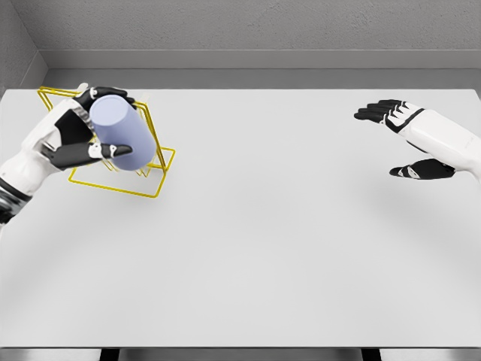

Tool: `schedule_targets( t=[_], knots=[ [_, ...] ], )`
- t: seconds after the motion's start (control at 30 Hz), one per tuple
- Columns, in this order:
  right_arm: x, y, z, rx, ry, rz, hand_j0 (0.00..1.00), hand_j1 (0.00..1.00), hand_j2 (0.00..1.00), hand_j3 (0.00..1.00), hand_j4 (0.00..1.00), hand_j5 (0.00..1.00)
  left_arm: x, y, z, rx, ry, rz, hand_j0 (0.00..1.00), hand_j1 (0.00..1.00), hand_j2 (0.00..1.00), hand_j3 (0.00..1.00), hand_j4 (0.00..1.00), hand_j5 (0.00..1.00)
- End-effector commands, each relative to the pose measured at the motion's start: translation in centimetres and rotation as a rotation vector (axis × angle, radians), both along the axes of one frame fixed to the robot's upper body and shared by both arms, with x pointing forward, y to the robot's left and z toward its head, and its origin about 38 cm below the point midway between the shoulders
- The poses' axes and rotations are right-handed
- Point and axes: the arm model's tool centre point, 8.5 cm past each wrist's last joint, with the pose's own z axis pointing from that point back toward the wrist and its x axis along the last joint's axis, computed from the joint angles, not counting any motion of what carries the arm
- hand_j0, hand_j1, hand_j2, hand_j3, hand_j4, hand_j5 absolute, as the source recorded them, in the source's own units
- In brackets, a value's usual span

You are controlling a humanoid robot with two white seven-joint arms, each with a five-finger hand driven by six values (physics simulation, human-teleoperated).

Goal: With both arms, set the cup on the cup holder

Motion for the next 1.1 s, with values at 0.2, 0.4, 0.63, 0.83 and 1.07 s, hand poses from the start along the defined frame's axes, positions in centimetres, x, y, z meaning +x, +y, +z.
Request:
schedule_targets(
  t=[0.2,0.4,0.63,0.83,1.07],
  knots=[
    [0.0,0.0,0.1,0.007,0.001,-0.001,1.0,1.0,1.0,1.0,1.0,1.0,0.1,0.8,0.3,0.008,-0.001,0.017,0.66,0.66,0.66,0.66,0.66,0.66],
    [0.0,0.0,0.1,0.007,0.001,-0.001,1.0,1.0,1.0,1.0,1.0,1.0,0.1,1.3,0.1,0.015,0.007,0.026,0.67,0.67,0.67,0.67,0.67,0.67],
    [0.0,0.0,0.1,0.007,0.001,-0.001,1.0,1.0,1.0,1.0,1.0,1.0,0.3,1.6,-0.2,0.012,0.016,0.039,0.67,0.67,0.67,0.67,0.67,0.67],
    [0.0,0.0,0.1,0.007,0.001,-0.001,1.0,1.0,1.0,1.0,1.0,1.0,0.3,1.7,-0.2,0.026,0.016,0.04,1.0,1.0,1.0,1.0,1.0,1.0],
    [0.0,0.0,0.0,0.007,0.002,0.0,1.0,1.0,1.0,1.0,1.0,1.0,0.3,1.7,-0.1,0.027,0.009,0.039,1.0,1.0,1.0,1.0,1.0,1.0]
  ],
)
